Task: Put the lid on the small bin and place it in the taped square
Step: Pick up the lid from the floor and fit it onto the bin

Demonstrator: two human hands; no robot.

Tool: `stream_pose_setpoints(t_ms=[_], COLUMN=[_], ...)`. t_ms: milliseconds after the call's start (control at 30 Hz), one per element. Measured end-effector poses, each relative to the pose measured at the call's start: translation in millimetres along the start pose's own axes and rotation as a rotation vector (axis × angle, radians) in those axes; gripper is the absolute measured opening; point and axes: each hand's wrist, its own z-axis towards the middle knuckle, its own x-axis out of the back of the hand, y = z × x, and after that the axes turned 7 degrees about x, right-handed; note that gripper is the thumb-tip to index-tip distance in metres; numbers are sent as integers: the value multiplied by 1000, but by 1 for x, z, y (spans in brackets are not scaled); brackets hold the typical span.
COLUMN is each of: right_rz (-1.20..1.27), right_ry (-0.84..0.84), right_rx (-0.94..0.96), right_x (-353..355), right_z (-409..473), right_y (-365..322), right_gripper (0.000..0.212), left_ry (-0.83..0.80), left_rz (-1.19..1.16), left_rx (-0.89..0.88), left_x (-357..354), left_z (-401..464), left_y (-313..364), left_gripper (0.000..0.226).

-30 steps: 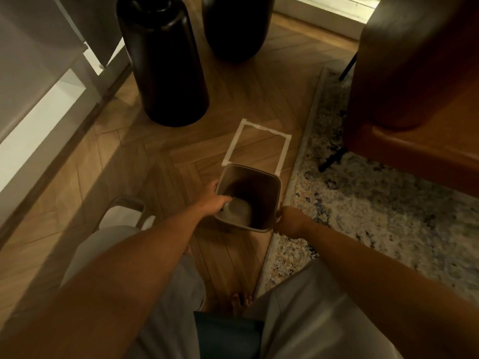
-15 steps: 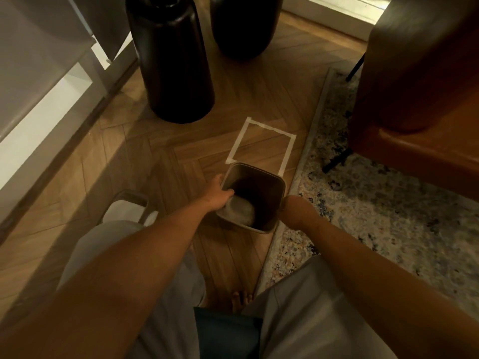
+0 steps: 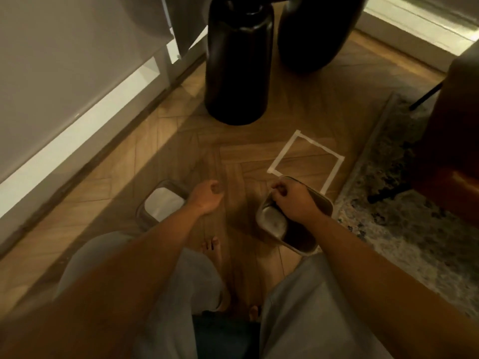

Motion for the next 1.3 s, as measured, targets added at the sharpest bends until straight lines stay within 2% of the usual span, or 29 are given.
stream_pose_setpoints(t_ms=[233, 400, 633, 767, 900, 1033, 1167, 1300], right_rz=[0, 15, -17, -70, -110, -134, -178, -207], right_ry=[-222, -317, -466, -567, -591, -644, -708, -725], right_rx=[67, 66, 53, 78, 75, 43, 33, 77], right_x=[-76, -127, -201, -234, -240, -244, -239, -226], right_z=[61, 88, 117, 130, 132, 135, 133, 131], right_y=[-67, -87, -87, -73, -62, -52, -48, -55], right_gripper=[21, 24, 36, 41, 39, 43, 43, 33], left_ry=[116, 134, 93, 34, -34, -89, -22, 49], left_rz=[-106, -164, -150, -135, -22, 78, 114, 8], left_rx=[174, 308, 274, 311, 288, 293, 249, 208], left_x=[43, 51, 38, 21, 15, 13, 18, 34], left_z=[9, 14, 36, 49, 53, 62, 58, 52], left_y=[-90, -146, -181, -201, -209, -213, -204, -188], left_gripper=[52, 51, 48, 48, 48, 36, 32, 46])
